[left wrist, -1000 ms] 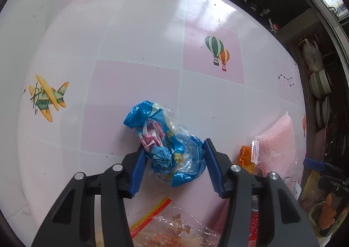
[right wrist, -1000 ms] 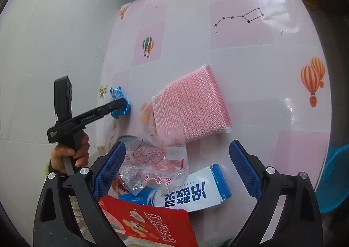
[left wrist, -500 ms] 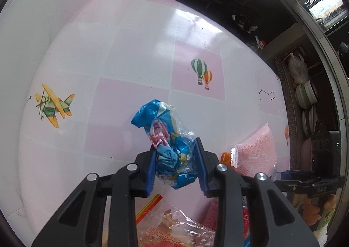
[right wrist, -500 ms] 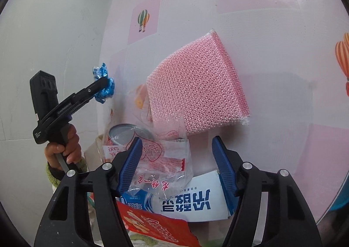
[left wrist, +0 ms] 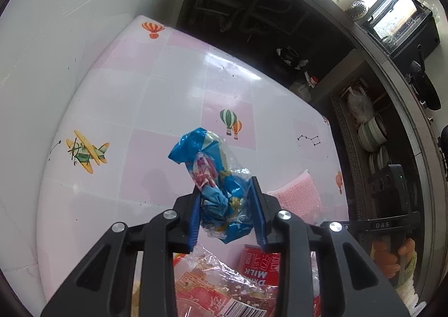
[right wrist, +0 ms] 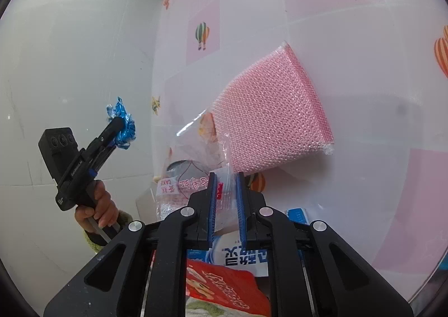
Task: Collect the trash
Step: 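Carry the blue wrapper with the left gripper over the blue wastebasket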
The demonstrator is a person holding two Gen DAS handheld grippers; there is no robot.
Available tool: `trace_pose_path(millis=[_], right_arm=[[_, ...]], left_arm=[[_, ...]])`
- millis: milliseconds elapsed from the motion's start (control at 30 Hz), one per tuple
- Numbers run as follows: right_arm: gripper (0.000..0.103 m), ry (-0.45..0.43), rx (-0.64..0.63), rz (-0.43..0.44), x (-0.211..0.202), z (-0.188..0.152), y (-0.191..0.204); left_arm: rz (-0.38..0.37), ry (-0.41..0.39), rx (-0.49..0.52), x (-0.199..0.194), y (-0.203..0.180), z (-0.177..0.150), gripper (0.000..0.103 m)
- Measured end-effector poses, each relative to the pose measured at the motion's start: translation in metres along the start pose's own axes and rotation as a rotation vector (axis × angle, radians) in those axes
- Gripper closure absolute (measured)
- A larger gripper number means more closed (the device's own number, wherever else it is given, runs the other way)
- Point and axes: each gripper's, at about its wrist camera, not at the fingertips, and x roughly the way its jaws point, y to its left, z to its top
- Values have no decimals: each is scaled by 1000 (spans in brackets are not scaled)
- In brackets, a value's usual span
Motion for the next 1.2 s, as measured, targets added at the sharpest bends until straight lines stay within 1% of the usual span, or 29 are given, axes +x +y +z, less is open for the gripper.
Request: trace_pose_path(millis=[167, 300, 367, 500, 600, 633, 700, 767, 800, 900, 933, 967, 1000, 1067, 1133, 1200], right_arm=[[92, -70, -18, 36, -24, -2, 11], [92, -144, -27, 60, -58, -14, 18], [92, -192, -31, 71, -85, -29, 15], [92, -323, -8, 81, -135, -67, -1], [92, -442, 47, 72, -176, -112, -28], [92, -489, 78, 68, -190, -131, -42], [92, -584, 153, 49, -213, -172, -70], [92, -660, 235, 36, -234, -209, -100], [92, -704, 293, 34, -241, -234, -119], [92, -802, 436, 5, -246, -289, -162], [92, -838, 498, -13, -247, -311, -180], [92, -860, 542, -27, -244, -325, -192], [92, -887, 601, -43, -242, -343, -208], [92, -921, 692, -38, -237, -365, -233], [92, -945, 769, -46, -229, -382, -257], [91, -952, 827, -79, -221, -387, -277]], left_arm=[[-39, -62, 25, -30, -15, -3, 73], [-83, -97, 66, -53, -38, -10, 73], [-109, -110, 96, -64, -54, -15, 73], [-171, -114, 176, -81, -95, -29, 73], [-229, -93, 255, -86, -134, -44, 73], [-247, -83, 286, -85, -148, -50, 73], [-285, -49, 352, -81, -179, -65, 73], [-327, 3, 416, -71, -212, -80, 73], [-344, 28, 449, -65, -229, -89, 73], [-372, 103, 550, -41, -283, -114, 73], [-383, 139, 583, -30, -304, -124, 73], [-389, 174, 607, -18, -321, -132, 73], [-391, 216, 636, -4, -341, -142, 73], [-379, 285, 696, 22, -377, -164, 73], [-337, 343, 774, 53, -415, -190, 73], [-285, 389, 851, 84, -449, -216, 73]])
